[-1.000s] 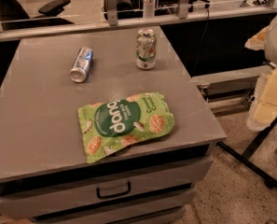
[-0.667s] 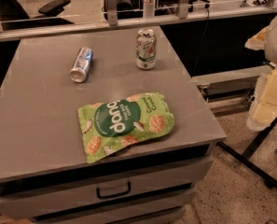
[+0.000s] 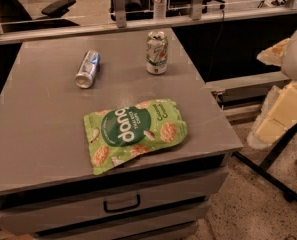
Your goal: Move redbull can near 7up can
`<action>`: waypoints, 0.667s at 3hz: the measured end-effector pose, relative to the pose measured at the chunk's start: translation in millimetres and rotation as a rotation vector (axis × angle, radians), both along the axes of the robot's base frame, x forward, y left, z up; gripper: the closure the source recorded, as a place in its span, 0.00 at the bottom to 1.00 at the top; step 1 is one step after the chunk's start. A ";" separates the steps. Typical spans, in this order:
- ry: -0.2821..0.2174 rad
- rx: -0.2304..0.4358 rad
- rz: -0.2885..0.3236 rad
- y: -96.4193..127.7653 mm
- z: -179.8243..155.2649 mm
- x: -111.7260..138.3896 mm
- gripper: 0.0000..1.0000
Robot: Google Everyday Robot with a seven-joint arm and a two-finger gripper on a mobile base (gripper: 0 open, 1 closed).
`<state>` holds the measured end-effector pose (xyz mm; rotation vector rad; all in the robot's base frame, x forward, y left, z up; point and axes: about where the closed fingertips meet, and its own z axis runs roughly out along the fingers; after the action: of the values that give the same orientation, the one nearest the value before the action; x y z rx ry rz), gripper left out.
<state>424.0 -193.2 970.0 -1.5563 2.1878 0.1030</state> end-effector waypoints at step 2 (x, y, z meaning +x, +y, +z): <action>-0.101 0.326 -0.013 49.6 -30.1 -15.3 0.00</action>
Offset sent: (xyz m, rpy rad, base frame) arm -0.0315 0.1281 -0.0035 0.7945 -0.1717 0.0618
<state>408.7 -143.6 939.9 -1.3352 1.9856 0.3506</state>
